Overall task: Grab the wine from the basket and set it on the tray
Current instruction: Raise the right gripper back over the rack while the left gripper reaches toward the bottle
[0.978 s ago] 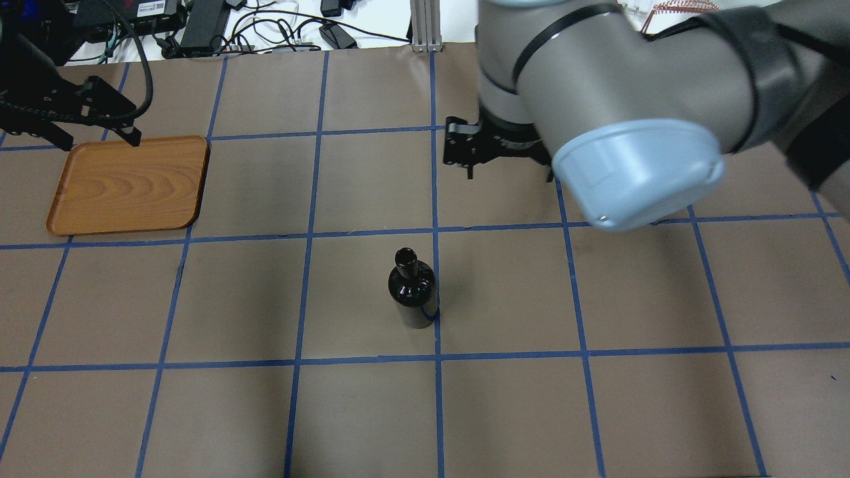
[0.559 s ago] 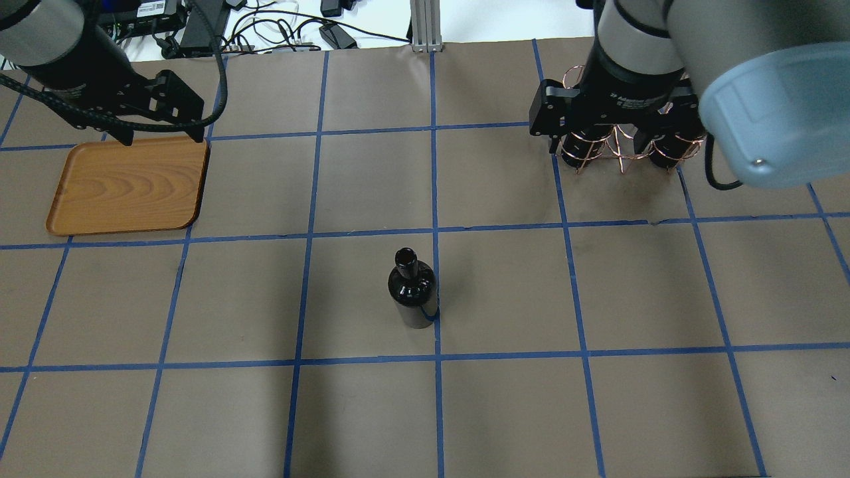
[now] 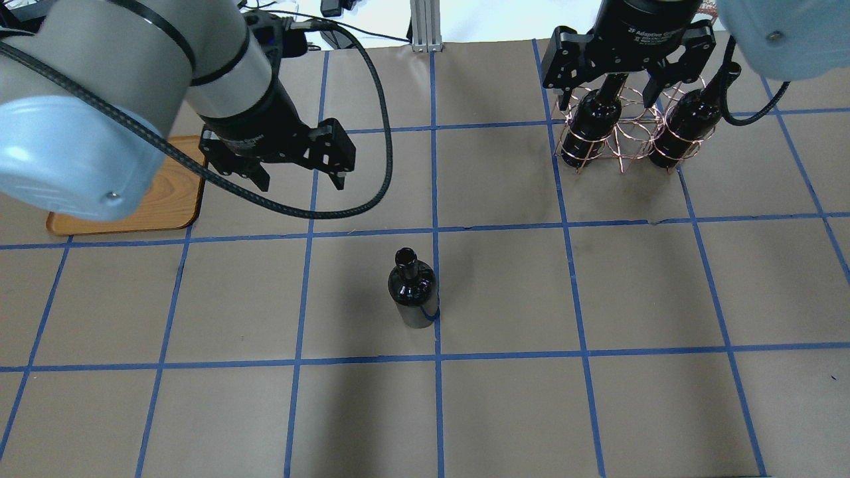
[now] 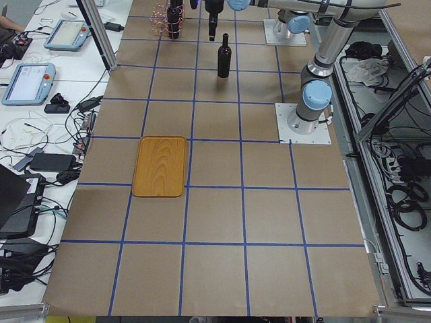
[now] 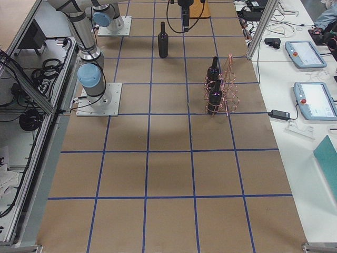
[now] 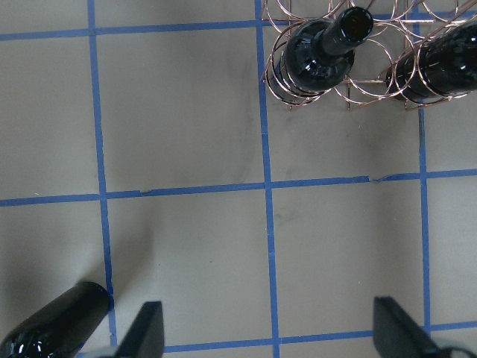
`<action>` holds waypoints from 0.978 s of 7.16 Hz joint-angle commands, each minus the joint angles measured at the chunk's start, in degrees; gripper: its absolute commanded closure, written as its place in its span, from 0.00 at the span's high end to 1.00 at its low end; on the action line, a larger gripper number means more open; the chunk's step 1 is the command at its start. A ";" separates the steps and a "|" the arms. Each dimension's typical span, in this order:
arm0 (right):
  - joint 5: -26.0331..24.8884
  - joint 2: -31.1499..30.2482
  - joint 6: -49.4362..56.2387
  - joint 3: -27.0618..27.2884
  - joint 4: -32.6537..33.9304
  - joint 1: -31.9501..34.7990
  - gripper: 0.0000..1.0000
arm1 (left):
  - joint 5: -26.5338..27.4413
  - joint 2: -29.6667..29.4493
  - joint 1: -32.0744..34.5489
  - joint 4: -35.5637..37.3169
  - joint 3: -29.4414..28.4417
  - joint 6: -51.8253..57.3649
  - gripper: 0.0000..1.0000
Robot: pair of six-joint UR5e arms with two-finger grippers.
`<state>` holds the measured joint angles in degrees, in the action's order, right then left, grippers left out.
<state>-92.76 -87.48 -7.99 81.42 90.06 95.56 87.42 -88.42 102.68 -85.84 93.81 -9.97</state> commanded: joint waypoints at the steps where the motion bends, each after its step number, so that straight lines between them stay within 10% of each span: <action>1: -0.05 0.29 0.70 0.06 4.04 -0.02 1.00 | 0.38 -0.78 6.54 1.89 2.33 -7.41 1.00; 7: -0.23 0.29 2.28 0.23 4.42 -0.02 1.00 | -0.06 -7.20 11.49 11.37 5.84 -7.44 1.00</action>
<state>-92.91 -87.11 -5.69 81.65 94.50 95.54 87.30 -94.29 113.64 -77.38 97.97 -17.53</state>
